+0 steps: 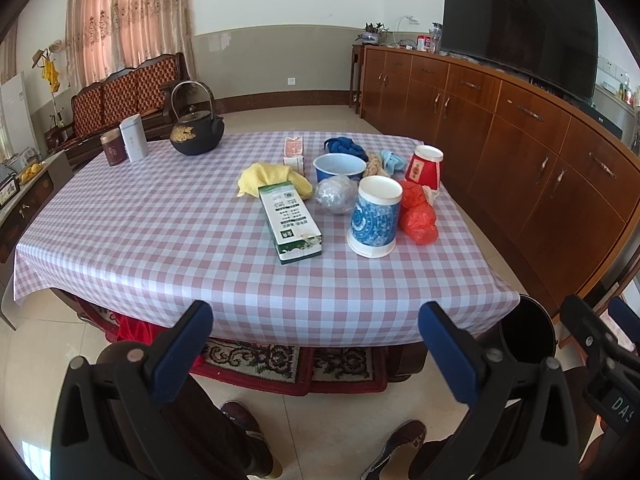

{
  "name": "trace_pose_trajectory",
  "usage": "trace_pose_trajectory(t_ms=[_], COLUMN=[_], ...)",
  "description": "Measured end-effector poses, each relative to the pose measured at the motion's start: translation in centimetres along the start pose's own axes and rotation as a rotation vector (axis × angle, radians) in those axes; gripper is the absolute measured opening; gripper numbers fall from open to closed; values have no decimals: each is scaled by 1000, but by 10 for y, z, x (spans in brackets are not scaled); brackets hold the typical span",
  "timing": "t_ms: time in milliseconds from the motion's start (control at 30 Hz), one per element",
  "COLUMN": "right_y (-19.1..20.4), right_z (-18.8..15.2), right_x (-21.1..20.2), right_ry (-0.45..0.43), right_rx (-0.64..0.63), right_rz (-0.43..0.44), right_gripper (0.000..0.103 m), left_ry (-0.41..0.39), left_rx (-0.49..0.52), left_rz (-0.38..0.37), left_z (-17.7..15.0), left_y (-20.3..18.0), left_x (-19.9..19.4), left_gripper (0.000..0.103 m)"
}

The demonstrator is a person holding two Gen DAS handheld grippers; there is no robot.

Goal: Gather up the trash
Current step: 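Close the left tool on the milk carton while the right tool nears the blue-and-white cup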

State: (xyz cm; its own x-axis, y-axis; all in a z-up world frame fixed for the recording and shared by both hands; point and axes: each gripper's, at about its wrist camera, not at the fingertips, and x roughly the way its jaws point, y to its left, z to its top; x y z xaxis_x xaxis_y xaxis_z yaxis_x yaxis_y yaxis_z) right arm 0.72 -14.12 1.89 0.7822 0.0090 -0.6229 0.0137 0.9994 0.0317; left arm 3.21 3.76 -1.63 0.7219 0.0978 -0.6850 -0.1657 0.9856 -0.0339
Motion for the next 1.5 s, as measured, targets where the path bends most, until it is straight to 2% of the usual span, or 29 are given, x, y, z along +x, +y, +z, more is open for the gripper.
trace_pose_trajectory(t_ms=[767, 1500], right_y=[45, 63], right_z=[18, 43], right_x=[76, 147], right_ry=[50, 116], right_rx=[-34, -26], right_rz=[111, 161], right_gripper=[103, 103], left_ry=[52, 115], left_rx=[-82, -67], left_rz=[36, 56], left_z=[21, 55], left_y=[32, 27], left_x=[72, 157], left_gripper=[103, 99])
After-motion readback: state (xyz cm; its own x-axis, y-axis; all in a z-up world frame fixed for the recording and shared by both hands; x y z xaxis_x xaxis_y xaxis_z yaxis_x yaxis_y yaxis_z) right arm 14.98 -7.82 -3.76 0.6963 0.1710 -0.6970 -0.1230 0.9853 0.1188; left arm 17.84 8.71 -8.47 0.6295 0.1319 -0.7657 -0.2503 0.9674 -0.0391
